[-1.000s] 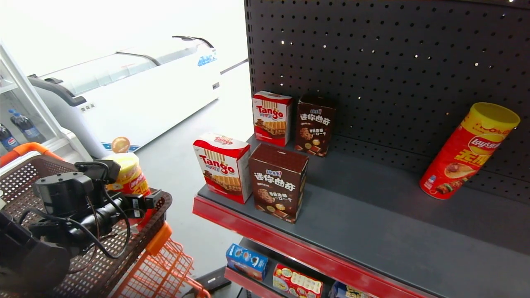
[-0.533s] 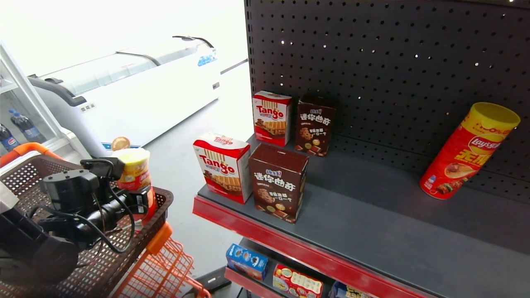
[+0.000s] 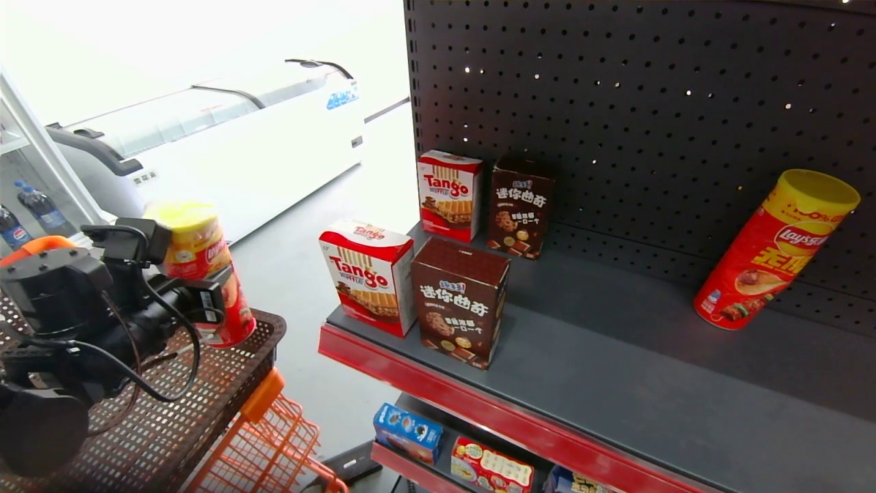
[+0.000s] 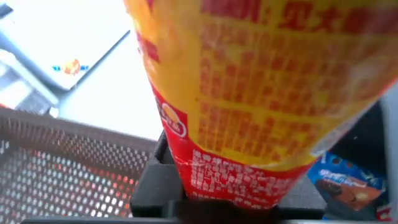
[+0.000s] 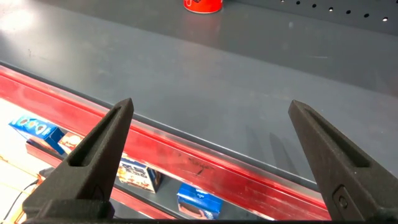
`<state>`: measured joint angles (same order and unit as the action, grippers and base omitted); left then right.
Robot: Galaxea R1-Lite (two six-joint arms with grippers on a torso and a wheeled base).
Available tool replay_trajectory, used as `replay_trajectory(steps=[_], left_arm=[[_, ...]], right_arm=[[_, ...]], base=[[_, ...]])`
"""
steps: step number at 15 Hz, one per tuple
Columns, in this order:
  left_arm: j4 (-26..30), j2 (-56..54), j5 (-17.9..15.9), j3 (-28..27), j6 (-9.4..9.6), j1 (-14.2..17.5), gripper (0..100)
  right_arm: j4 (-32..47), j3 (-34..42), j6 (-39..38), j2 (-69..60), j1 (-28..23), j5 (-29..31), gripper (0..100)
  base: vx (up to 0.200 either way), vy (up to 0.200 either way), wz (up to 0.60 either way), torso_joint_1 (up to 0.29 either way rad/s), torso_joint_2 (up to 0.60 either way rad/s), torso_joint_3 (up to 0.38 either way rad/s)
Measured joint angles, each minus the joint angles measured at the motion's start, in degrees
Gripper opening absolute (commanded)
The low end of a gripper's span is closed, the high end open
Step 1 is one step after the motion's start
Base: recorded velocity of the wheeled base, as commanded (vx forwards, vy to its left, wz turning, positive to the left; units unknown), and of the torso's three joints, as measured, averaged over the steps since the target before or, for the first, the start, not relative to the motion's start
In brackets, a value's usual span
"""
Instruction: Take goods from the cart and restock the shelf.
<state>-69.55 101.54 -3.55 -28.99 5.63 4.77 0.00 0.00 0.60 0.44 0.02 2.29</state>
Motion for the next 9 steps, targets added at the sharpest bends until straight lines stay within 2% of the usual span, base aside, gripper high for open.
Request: replay_trajectory(steps=[6, 7, 9], left_arm=[[1.56, -11.7, -1.1, 1.57, 0.35, -4.55, 0], [0.99, -12.9, -1.8, 1.76, 0.5, -5.1, 0], [1.07, -14.91, -6.13, 4.29, 0.27, -6.66, 0]], right_arm=[[0.0, 0.0, 0.0, 0.0, 0.02, -0.02, 100], [0.0, 0.0, 0.0, 0.0, 0.0, 0.0, 100], [0.0, 0.0, 0.0, 0.0, 0.02, -0.02, 100]], base=[[0.0, 0.0, 0.0, 0.0, 0.0, 0.0], [0.0, 0.0, 0.0, 0.0, 0.0, 0.0], [0.0, 0.0, 0.0, 0.0, 0.0, 0.0]])
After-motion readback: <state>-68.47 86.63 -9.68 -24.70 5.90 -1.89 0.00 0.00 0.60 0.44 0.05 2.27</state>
